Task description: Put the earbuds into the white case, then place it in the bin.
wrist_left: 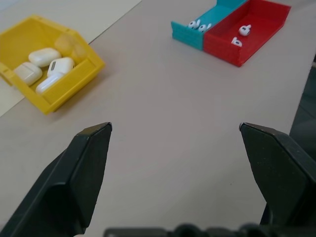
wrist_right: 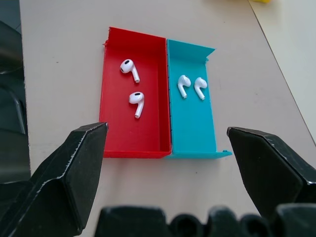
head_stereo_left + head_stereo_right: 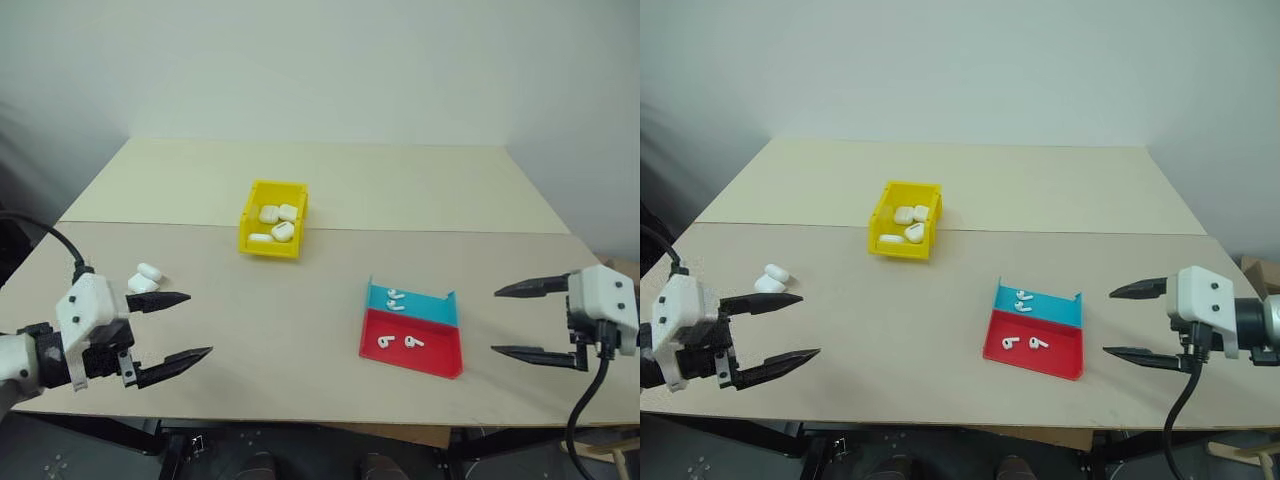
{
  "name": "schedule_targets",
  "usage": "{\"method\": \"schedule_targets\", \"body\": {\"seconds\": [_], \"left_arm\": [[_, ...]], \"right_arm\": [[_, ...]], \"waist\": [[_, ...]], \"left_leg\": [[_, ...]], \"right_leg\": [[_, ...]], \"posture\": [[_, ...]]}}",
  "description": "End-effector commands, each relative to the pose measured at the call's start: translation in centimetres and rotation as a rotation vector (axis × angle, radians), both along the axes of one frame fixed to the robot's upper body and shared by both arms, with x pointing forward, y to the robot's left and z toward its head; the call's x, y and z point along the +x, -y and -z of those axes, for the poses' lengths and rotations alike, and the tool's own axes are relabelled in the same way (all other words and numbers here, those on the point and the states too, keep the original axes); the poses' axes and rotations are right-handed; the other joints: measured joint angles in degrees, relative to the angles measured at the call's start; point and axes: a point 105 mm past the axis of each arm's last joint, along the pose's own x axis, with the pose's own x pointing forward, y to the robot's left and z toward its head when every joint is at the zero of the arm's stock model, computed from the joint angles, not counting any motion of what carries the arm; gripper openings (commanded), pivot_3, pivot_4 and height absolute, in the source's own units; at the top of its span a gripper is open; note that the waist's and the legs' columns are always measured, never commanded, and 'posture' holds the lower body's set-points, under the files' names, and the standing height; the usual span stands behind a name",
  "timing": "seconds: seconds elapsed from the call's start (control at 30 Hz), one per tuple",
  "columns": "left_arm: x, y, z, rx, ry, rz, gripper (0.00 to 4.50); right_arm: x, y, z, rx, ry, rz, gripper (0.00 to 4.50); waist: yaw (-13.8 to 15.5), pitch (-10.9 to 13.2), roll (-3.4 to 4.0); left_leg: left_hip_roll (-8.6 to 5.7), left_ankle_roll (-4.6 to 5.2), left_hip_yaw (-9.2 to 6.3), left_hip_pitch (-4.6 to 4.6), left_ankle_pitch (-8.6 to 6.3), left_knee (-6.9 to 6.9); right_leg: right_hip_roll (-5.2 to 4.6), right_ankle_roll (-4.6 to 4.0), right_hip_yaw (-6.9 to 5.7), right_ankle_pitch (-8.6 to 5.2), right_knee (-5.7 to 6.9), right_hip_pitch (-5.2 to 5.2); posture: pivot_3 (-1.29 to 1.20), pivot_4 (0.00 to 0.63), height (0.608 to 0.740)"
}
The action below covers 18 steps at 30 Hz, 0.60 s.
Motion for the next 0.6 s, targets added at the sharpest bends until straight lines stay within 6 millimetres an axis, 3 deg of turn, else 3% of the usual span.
{"method": "schedule_targets", "body": {"seconds": [0.03,0.13,0.37,0.5,0.6], "left_arm": [[0.2,-0.3,-0.6,0.048,0.011,-0.054,4.50],[0.6,-0.6,-0.5,0.090,-0.020,-0.114,4.50],[5.1,-3.5,-1.9,0.163,-0.006,-0.456,4.50],[6.0,-5.1,-2.7,0.186,-0.165,-0.514,4.50],[7.3,-7.4,-2.8,0.241,-0.245,-0.569,4.50]], "right_arm": [[0.1,0.0,-1.0,-0.016,0.048,-0.004,4.48],[-0.1,0.1,-1.1,-0.015,0.048,0.000,4.48],[-0.4,-0.2,0.1,-0.031,0.026,0.021,4.48],[-0.3,-0.4,0.5,-0.037,0.026,0.029,4.48],[-0.2,-0.7,0.7,-0.024,0.020,0.029,4.48]], "waist": [[0.0,0.0,0.00],[0.0,0.0,-0.02],[0.3,0.0,-0.04],[-0.1,0.1,-0.13],[-0.4,0.1,-0.13]], "left_leg": [[0.00,0.00,0.00,0.00,0.00,0.00],[0.00,0.00,0.00,0.00,0.00,-0.01],[-0.01,0.00,-0.04,0.02,0.00,0.00],[-0.01,0.00,-0.05,-0.04,0.00,-0.01],[-0.03,0.00,-0.02,-0.02,0.00,-0.11]], "right_leg": [[0.01,0.00,0.00,0.00,0.00,-0.01],[0.00,0.00,0.00,0.00,0.00,-0.01],[0.02,0.02,-0.02,0.01,0.02,0.03],[0.04,0.04,-0.01,0.02,0.02,-0.04],[0.03,0.04,0.02,0.01,0.01,-0.10]], "posture": [[0.00,0.150,0.740],[0.00,0.150,0.740],[0.00,0.150,0.740],[0.00,0.150,0.740],[0.00,0.150,0.740]]}}
